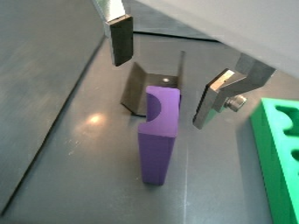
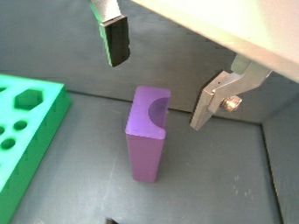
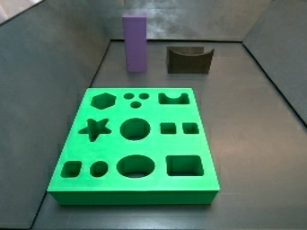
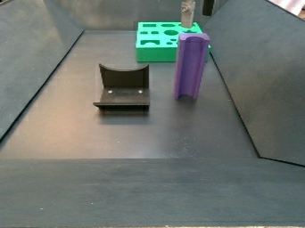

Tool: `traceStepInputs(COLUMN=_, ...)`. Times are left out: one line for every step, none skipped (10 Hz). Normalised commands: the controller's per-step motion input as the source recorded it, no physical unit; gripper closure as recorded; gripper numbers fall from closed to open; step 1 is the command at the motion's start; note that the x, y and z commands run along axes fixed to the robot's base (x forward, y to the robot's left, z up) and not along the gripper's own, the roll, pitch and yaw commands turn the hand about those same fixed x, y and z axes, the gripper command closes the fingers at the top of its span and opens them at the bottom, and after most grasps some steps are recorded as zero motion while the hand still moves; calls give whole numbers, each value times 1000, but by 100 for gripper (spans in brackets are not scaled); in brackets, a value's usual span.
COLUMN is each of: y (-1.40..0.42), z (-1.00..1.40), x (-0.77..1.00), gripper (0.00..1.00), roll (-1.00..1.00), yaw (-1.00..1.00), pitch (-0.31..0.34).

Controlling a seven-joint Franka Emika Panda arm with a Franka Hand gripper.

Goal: Pick up the arch object. Move up. Place the arch object on the fixture. Regrasp the arch object. Rotate the arch object. Move to above the board. Insert the arch object.
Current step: Rotate the arch object.

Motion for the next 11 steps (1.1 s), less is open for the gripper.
traceStepInputs(y=0, z=5, x=9, gripper=0, roll=-1, yaw=1000, pitch=11)
traceStepInputs(y=0, z=5, x=9, gripper=0, roll=-1, yaw=1000, pitch=11)
traceStepInputs(y=0, z=5, x=9, gripper=0, roll=-1, yaw=1000, pitch=12)
traceStepInputs(y=0, z=5, x=9, gripper=0, roll=-1, yaw=1000, pitch=12)
traceStepInputs(y=0, z=5, x=9, gripper=0, roll=-1, yaw=1000, pitch=12)
traceStepInputs(y=0, z=5, x=9, gripper=0, roll=-1, yaw=1000, pitch=13)
traceStepInputs(y=0, z=5, x=9, gripper=0, roll=-1, yaw=1000, pitch=13)
traceStepInputs(y=0, z=5, x=9, gripper=0, roll=-1, yaw=1000, pitch=14)
traceStepInputs(y=0, z=5, x=9, gripper=0, roll=-1, yaw=1000, pitch=14)
traceStepInputs(y=0, z=5, x=9, gripper=0, roll=-1, yaw=1000, pitch=15)
traceStepInputs(y=0, z=5, x=9, gripper=0, roll=-1, yaw=1000, pitch=16)
